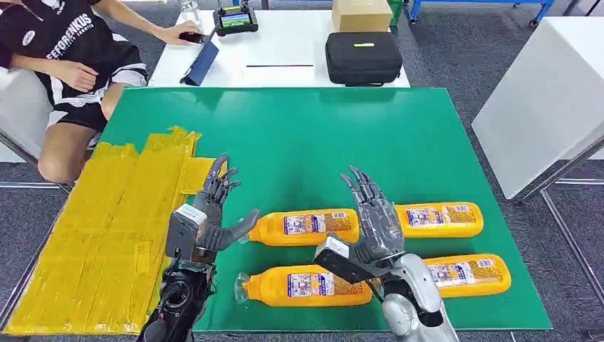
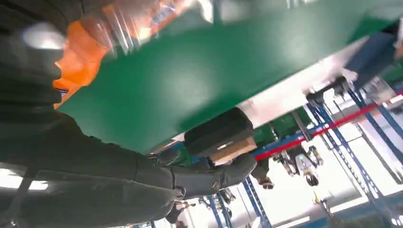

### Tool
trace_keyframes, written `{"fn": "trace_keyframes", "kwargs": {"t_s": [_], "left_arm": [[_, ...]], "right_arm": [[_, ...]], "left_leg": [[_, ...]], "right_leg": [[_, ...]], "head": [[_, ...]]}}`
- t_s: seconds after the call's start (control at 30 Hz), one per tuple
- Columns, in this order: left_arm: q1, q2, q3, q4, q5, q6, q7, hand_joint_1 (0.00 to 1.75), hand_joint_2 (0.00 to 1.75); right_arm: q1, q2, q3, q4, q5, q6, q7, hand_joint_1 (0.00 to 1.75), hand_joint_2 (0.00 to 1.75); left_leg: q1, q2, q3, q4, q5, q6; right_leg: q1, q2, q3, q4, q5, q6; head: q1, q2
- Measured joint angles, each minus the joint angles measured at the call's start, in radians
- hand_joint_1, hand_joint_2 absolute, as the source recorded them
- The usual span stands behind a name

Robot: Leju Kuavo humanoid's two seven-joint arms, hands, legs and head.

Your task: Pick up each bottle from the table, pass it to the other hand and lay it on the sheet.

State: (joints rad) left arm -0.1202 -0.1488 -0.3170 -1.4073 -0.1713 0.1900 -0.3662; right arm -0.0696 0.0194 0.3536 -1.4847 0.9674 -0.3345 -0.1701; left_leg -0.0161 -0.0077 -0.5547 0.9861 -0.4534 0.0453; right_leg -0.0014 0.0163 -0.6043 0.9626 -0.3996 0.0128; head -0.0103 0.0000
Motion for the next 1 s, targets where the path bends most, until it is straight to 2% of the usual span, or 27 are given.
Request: {"fn": "trace_keyframes", "kwargs": {"t_s": [0.1,0.3,0.5,1.0], "left_arm": [[-0.003,0.0,-0.006,0.007,0.003,-0.001,0.0,0.0,1.75],[-0.012,-0.003,-0.007,0.018,0.013,-0.022,0.0,0.0,1.75],[-0.025,-0.009,-0.013,0.036,0.025,-0.042,0.002,0.0,1.75],[-0.042,-0.023,-0.032,0.092,0.05,-0.069,0.005,0.0,1.75]], "right_arm": [[-0.017,-0.01,0.004,0.024,0.013,0.01,0.005,0.0,1.75],[-0.065,-0.031,0.017,0.082,0.09,0.105,0.022,0.0,1.75],[-0.13,-0.043,0.033,0.175,0.109,0.168,-0.005,0.0,1.75],[-0.23,-0.045,0.056,0.365,0.042,0.201,-0.079,0.0,1.75]], "left_leg": [[0.0,0.0,0.0,0.0,0.0,0.0],[0.0,0.0,0.0,0.0,0.0,0.0],[0.0,0.0,0.0,0.0,0.0,0.0],[0.0,0.0,0.0,0.0,0.0,0.0]], "right_leg": [[0.0,0.0,0.0,0.0,0.0,0.0],[0.0,0.0,0.0,0.0,0.0,0.0],[0.0,0.0,0.0,0.0,0.0,0.0],[0.0,0.0,0.0,0.0,0.0,0.0]], "head": [[0.0,0.0],[0.0,0.0],[0.0,0.0],[0.0,0.0]]}}
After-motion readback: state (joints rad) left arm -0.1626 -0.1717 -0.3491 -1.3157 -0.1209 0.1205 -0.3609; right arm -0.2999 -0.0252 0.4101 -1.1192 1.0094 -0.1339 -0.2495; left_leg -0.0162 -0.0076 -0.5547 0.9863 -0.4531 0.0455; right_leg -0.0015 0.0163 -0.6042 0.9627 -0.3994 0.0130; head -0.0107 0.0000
